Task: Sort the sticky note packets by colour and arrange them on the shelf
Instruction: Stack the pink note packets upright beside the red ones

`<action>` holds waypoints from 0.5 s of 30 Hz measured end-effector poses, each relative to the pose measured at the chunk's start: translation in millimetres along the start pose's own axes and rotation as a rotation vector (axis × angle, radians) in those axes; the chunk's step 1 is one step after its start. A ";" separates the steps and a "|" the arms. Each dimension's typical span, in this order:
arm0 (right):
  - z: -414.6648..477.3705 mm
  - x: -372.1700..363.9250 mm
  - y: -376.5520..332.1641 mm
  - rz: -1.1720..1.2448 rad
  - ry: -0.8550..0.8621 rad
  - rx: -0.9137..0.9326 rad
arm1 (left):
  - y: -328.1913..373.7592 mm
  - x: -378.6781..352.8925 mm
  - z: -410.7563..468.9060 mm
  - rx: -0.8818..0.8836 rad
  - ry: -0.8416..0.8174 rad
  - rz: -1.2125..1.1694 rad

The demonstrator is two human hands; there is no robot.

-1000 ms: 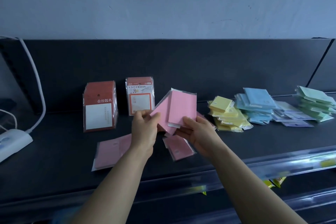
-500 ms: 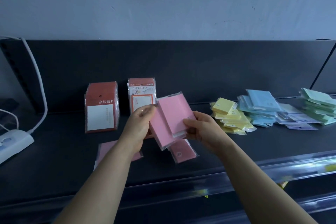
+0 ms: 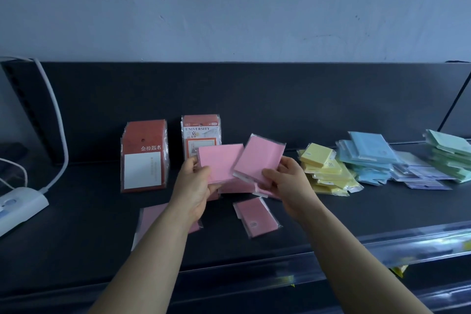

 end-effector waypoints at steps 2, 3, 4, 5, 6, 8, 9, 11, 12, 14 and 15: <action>0.4 -2.3 3.4 -0.047 -0.025 0.024 | -3.6 -7.6 -4.3 -0.013 -0.033 -0.003; -0.4 -3.4 3.6 -0.078 -0.026 0.032 | -5.4 -10.9 -6.3 -0.014 -0.046 0.005; -0.8 -4.6 3.6 -0.104 -0.025 0.042 | -7.3 -13.8 -7.2 -0.011 -0.054 0.010; -1.6 -6.3 2.5 -0.129 -0.024 0.056 | -9.9 -15.9 -7.1 -0.006 -0.057 0.018; -0.8 -7.0 2.1 -0.159 -0.019 0.067 | -11.6 -17.8 -7.5 -0.005 -0.066 0.033; -0.4 -9.2 0.8 -0.189 0.000 0.067 | -15.2 -20.4 -7.2 -0.014 -0.085 0.083; -0.6 -10.2 0.5 -0.177 0.009 0.053 | -16.1 -21.7 -7.6 -0.025 -0.094 0.104; 0.7 -11.5 2.9 -0.136 0.020 0.025 | -17.4 -24.2 -8.7 -0.052 -0.102 0.150; 3.3 -11.6 4.7 -0.139 0.029 0.023 | -17.6 -25.6 -10.3 -0.058 -0.108 0.160; 3.9 -12.8 5.0 -0.256 0.046 0.035 | -17.8 -27.2 -12.3 -0.070 -0.131 0.169; 4.1 -13.5 5.4 -0.334 0.058 0.045 | -17.8 -27.1 -13.1 -0.072 -0.147 0.173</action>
Point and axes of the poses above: each hand's wrist, its own z-axis towards the middle knuckle, its own x-axis out of the back of the hand, y = z × x, the point moved 2 cm from there along z, towards the middle knuckle, and after that the axes turned 1 degree about -y, right-handed, at the moved point
